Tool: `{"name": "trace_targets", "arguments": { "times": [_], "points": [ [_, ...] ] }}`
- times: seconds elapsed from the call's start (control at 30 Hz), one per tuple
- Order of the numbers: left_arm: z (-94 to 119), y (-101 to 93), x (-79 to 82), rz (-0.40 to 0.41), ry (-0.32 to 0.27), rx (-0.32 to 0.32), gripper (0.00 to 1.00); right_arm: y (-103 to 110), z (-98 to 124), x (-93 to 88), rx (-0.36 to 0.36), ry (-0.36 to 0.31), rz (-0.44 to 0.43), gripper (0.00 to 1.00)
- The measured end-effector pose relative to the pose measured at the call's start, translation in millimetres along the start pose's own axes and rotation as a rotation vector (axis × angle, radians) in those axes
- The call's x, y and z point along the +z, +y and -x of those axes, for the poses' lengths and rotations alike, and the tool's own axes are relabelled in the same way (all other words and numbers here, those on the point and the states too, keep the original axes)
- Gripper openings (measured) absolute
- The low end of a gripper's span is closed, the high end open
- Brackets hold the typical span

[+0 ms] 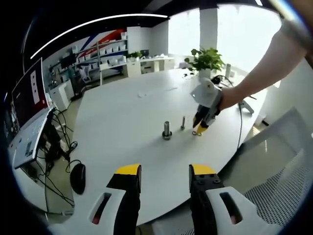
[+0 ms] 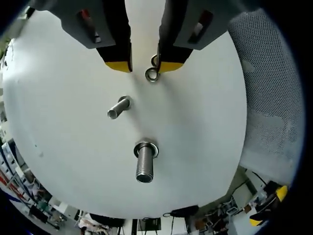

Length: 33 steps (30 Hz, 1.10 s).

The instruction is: Place the washer onto the threaded stud by aligning its center hole with the stud, sliding it down to the base, and recovering from edge contact or off-axis alignment until the washer reaches the visible bottom stop.

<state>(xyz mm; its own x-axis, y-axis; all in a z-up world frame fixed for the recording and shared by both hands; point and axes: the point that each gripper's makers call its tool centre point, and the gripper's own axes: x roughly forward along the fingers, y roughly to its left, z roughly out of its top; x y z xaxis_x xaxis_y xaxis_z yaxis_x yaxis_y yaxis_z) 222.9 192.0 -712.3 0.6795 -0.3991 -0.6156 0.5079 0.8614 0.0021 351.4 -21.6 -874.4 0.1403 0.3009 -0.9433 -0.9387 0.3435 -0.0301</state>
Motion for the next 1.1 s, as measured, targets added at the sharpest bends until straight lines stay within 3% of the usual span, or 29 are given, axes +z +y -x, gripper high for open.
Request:
{"name": "trace_targets", "arguments": {
  "times": [0.3, 0.4, 0.43, 0.5, 0.6, 0.63, 0.9, 1.1],
  "points": [
    [0, -0.6, 0.0, -0.007, 0.001, 0.000, 0.37, 18, 3, -3.7, 0.039, -0.005, 0.042, 0.24],
    [0, -0.8, -0.9, -0.008, 0.005, 0.000, 0.37, 23, 0, -14.1, 0.042, 0.059, 0.120, 0.23],
    [0, -0.9, -0.8, -0.009, 0.005, 0.000, 0.37, 24, -1, -6.8, 0.051, 0.022, 0.152, 0.22],
    [0, -1.2, -0.5, -0.010, 0.004, 0.000, 0.37, 24, 1, -8.7, 0.047, 0.040, 0.105, 0.22],
    [0, -1.2, -1.0, -0.011, 0.007, -0.001, 0.37, 22, 0, -9.1, 0.062, 0.060, 0.122, 0.22],
    [0, -1.3, -1.3, -0.012, 0.008, -0.001, 0.37, 21, 0, -9.6, 0.078, 0.065, 0.184, 0.21],
    [0, -1.2, -1.9, -0.015, 0.011, 0.000, 0.37, 19, -1, -9.9, 0.072, 0.107, 0.187, 0.16],
    [0, 0.1, -1.8, -0.010, 0.009, 0.004, 0.37, 19, 1, -11.9, 0.065, 0.070, 0.179, 0.17]
  ]
}}
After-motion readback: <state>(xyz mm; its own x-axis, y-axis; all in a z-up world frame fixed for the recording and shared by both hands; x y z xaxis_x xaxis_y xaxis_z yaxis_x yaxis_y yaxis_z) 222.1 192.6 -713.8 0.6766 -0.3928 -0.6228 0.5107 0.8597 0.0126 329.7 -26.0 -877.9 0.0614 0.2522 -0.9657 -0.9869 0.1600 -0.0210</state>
